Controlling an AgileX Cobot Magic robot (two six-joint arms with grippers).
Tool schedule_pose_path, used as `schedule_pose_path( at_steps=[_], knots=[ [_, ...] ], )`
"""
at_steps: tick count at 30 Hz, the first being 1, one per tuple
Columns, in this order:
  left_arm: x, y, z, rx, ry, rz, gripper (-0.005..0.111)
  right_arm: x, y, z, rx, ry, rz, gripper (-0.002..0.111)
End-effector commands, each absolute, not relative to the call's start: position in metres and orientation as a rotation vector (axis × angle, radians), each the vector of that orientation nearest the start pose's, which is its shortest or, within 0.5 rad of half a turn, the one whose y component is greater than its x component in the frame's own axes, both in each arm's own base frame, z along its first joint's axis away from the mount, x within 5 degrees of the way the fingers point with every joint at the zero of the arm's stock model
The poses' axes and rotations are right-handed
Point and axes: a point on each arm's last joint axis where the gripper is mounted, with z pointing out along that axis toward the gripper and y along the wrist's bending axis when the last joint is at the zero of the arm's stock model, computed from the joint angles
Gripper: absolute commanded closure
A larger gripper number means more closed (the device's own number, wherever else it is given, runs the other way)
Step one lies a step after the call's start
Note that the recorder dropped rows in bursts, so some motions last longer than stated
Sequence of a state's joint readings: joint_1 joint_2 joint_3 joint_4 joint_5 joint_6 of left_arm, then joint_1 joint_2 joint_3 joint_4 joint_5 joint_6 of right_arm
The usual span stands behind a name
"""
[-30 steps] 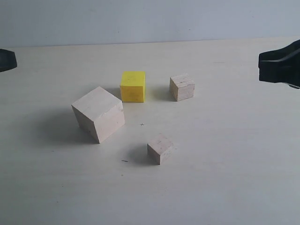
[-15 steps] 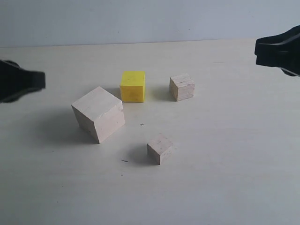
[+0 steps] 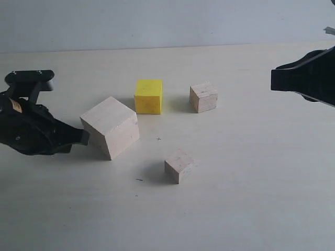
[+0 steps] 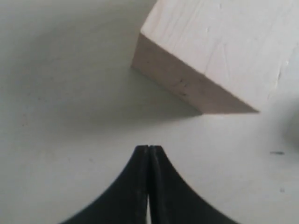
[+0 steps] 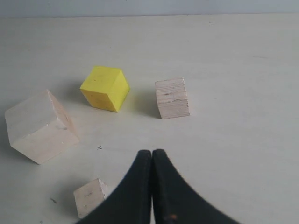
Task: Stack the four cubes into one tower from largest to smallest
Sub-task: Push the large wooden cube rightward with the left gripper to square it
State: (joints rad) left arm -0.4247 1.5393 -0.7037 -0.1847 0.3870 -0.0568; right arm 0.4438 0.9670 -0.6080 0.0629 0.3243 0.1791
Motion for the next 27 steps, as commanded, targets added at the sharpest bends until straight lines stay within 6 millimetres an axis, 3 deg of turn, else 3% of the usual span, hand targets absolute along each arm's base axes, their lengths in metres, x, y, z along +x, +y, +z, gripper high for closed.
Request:
schedule_pose_path(
  at_steps=[1,13,27],
  knots=[
    [0.261,-0.126,0.167,0.261,2.643,-0.309,0.107,0.176,0.085,0.282,-0.271,2.163,0.381,0.108],
    [0.288,-0.145,0.139,0.262,2.723,-0.374,0.107,0.176,0.085,0.282,-0.293,2.161,0.357,0.108],
    [0.287,-0.168,0.146,0.308,2.642,-0.722,0.107,0.176,0.084,0.282,-0.297,2.160,0.353,0.108]
  ],
)
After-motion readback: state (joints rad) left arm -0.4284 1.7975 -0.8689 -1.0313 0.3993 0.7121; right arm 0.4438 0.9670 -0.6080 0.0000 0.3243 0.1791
